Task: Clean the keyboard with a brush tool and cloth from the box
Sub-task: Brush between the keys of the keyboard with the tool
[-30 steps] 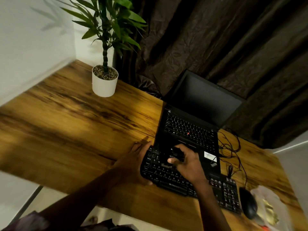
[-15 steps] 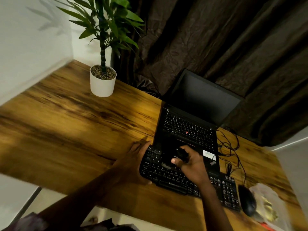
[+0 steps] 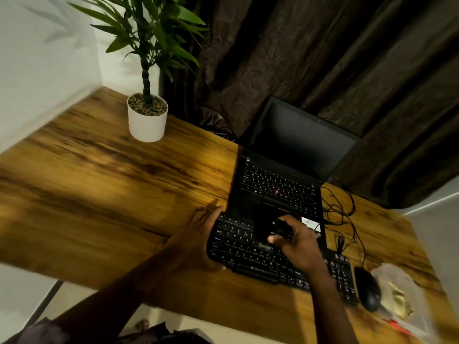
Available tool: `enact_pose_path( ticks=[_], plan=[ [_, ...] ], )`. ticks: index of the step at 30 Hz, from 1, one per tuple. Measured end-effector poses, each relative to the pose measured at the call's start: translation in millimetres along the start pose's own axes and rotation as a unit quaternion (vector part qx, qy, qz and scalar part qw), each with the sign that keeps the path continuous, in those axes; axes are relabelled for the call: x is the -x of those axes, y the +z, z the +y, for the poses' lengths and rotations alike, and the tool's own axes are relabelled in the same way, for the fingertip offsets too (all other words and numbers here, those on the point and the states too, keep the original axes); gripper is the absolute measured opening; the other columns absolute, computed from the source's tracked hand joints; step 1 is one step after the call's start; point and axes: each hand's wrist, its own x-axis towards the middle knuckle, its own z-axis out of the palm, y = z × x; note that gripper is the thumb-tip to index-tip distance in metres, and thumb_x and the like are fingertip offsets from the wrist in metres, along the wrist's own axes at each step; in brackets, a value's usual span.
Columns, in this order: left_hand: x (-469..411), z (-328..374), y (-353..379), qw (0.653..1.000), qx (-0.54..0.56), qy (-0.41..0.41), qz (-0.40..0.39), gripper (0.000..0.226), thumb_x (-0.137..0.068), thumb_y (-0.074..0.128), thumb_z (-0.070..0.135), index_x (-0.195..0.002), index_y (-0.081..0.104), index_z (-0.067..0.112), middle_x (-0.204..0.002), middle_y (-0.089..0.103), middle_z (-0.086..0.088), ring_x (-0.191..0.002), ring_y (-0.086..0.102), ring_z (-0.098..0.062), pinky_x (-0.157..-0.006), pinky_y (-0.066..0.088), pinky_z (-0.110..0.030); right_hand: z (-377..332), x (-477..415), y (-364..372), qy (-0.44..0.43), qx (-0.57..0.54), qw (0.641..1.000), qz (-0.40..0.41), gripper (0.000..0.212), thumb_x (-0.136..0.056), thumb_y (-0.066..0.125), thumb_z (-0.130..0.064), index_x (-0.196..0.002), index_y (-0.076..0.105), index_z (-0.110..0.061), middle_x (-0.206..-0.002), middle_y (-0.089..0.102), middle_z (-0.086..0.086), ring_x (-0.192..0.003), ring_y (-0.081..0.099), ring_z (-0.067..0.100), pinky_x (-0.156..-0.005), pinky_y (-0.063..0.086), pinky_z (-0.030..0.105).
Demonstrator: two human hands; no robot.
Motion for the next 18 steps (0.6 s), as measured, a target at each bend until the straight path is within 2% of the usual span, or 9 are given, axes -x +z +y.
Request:
enact_pose_path(
  ticks=[5, 11, 14, 18],
  plan=[
    [2, 0, 0, 1.0, -0.009, 0.015, 0.003, 0.149, -0.047, 0.073, 0.08, -0.154, -0.014, 0.026, -0.163, 0.008, 0.004, -0.149, 0.005, -0.022, -0.123, 0.018, -0.043, -6, -1, 6, -0.012, -0.03, 0.999, 0.0, 0.029, -0.079, 0.079, -0.01, -0.102, 0.066, -0.022, -0.089, 0.07, -0.009, -0.084, 0.065, -0.004, -0.066, 0.05, 0.011],
    [2, 2, -1, 1.0, -0.002, 0.012, 0.008, 0.148, -0.047, 0.076, 0.078, -0.156, -0.01, 0.025, -0.163, 0.01, 0.004, -0.149, 0.007, -0.022, -0.122, 0.021, -0.042, 25, 11, -21, 0.027, -0.013, 1.0, 0.006, 0.03, -0.08, 0.079, -0.011, -0.102, 0.064, -0.026, -0.095, 0.068, -0.004, -0.082, 0.066, 0.01, -0.063, 0.049, 0.018],
    [2, 2, 0, 0.999, -0.026, 0.019, 0.006, 0.146, -0.05, 0.074, 0.079, -0.157, -0.004, 0.018, -0.164, 0.006, 0.002, -0.15, 0.003, -0.022, -0.123, 0.016, -0.043, 20, 9, -12, 0.007, -0.012, 1.0, 0.013, 0.031, -0.081, 0.077, -0.011, -0.102, 0.062, -0.028, -0.094, 0.068, -0.006, -0.083, 0.066, 0.005, -0.063, 0.051, 0.016],
    [1, 1, 1, 0.999, -0.044, 0.012, -0.01, 0.146, -0.049, 0.067, 0.086, -0.158, -0.002, 0.017, -0.165, 0.003, 0.005, -0.151, 0.0, -0.023, -0.122, 0.018, -0.047, 8, 5, 12, -0.015, -0.018, 1.0, 0.001, 0.04, -0.082, 0.074, -0.007, -0.108, 0.06, -0.034, -0.093, 0.069, -0.006, -0.08, 0.067, 0.007, -0.062, 0.053, 0.02]
  ],
)
